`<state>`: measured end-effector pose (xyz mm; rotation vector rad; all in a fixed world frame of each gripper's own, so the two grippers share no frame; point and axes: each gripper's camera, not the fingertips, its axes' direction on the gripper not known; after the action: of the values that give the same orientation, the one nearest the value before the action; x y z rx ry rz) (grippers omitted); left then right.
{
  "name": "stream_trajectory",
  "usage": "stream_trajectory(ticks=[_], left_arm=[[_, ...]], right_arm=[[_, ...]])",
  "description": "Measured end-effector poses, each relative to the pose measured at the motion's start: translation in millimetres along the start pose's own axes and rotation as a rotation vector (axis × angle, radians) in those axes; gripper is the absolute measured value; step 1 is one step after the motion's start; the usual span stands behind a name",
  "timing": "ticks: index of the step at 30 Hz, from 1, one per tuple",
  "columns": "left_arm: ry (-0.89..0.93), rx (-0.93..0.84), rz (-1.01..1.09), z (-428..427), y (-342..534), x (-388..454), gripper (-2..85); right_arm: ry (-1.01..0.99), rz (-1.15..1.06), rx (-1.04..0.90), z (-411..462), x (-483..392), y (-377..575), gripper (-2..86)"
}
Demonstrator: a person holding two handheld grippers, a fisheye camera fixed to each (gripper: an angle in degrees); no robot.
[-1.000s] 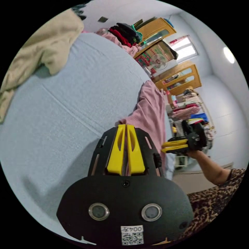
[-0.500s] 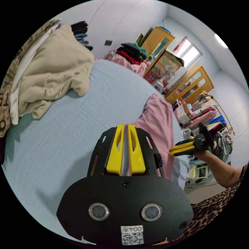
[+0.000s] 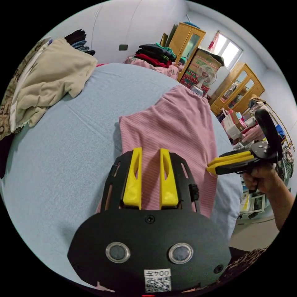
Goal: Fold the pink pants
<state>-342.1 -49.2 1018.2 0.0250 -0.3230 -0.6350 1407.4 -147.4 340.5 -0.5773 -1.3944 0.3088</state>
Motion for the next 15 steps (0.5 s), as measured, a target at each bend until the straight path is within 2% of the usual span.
stream_trajectory(ticks=[4,7,11,15], left_arm=[[0.028,0.000,-0.047,3.5,11.9,0.9,4.5],[0.024,-0.001,-0.064,6.0,19.8,5.7,2.7],[-0.036,-0.005,-0.041,9.3,29.4,23.4,1.6],[-0.070,-0.006,-0.027,12.0,37.1,35.8,1.3]], right_arm=[[-0.321,0.069,0.066,-39.9,48.4,18.5,2.9],[-0.484,0.163,0.371,-95.7,99.0,38.2,7.2],[-0.524,0.360,0.647,-156.8,177.5,49.2,10.7],[-0.525,0.453,0.670,-184.5,221.1,38.9,10.7]])
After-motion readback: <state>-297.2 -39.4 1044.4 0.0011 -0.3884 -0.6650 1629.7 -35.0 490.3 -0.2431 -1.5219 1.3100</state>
